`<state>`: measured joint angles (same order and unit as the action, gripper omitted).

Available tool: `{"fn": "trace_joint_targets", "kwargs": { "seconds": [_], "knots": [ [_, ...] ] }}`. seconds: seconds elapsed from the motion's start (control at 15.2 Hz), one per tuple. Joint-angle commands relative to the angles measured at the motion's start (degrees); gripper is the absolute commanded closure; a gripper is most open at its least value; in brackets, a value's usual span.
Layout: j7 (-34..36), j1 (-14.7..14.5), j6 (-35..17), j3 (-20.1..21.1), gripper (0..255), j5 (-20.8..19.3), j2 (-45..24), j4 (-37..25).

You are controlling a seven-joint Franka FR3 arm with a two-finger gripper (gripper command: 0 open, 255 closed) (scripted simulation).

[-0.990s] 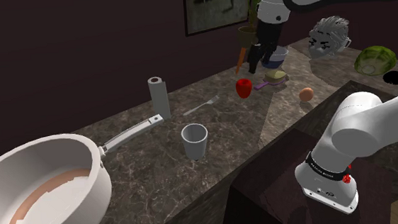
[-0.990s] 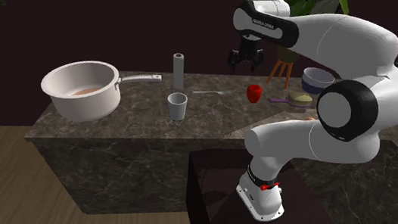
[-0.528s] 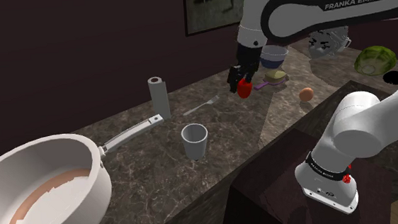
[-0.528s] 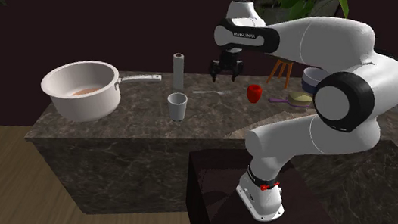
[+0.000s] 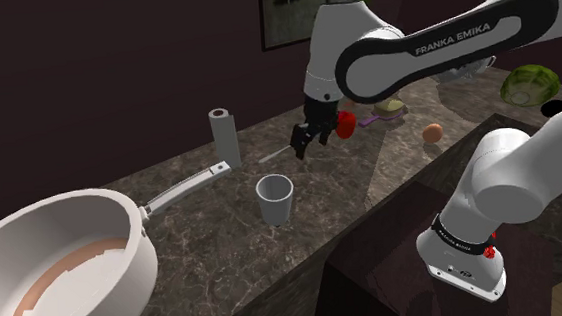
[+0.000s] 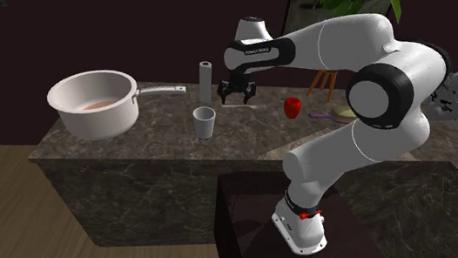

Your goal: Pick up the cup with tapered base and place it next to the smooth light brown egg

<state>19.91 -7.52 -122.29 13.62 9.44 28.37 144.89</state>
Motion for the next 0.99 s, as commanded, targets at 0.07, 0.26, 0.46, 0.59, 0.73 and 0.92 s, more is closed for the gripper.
{"fn": "trace_joint_targets", "kwargs": {
  "seconds": [0.07,0.26,0.46,0.59,0.73,0.92],
  "knots": [
    [2.8,-1.0,-5.1,2.6,0,1.2,-4.7,-0.5],
    [5.8,-1.6,-9.7,5.2,0,1.6,-10.2,-2.1],
    [7.3,-1.8,-12.5,6.4,0,1.4,-13.2,-2.7],
    [7.5,-1.7,-14.3,6.7,0,1.2,-14.4,-2.1],
    [7.7,-1.7,-16.0,7.0,0,0.9,-15.7,-1.6],
    [8.1,-1.6,-18.3,7.3,0,0.5,-17.4,-1.1]
  ]
}}
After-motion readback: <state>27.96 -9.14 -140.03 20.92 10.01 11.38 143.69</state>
